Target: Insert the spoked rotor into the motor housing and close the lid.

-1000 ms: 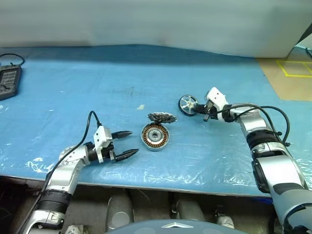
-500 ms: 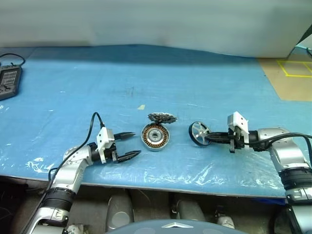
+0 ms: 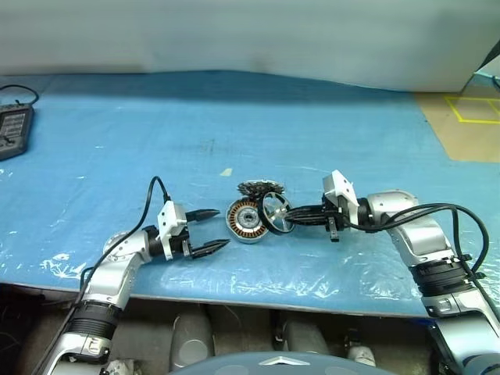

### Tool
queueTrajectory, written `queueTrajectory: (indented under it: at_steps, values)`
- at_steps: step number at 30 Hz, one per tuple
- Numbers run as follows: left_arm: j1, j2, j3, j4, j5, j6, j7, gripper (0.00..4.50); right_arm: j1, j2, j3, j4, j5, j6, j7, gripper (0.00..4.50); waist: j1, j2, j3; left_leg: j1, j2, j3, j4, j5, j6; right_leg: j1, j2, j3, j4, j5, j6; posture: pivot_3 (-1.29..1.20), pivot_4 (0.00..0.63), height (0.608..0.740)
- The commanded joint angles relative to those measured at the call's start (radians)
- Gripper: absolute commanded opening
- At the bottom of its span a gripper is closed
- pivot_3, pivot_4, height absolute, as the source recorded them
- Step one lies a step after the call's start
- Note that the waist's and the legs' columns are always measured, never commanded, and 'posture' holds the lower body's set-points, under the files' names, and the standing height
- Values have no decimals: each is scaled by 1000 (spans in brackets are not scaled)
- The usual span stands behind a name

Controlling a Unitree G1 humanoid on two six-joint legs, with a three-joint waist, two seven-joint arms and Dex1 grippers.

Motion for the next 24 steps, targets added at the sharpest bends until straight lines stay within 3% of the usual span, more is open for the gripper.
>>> queueTrajectory:
  at_steps: [1,24]
  values:
    - [10,15,11,-44,-10,10,9,3985,-14,5,4,-15,16,-14,14,39,-1,0,0,0,0,0,0,0,0,0,0,0,0,0,0,0,150,740]
    - [9,16,8,-36,-8,5,26,3985,-122,133,94,-18,-34,46,-106,39,-5,0,0,1,0,0,-1,0,-1,0,0,0,1,0,0,0,150,740]
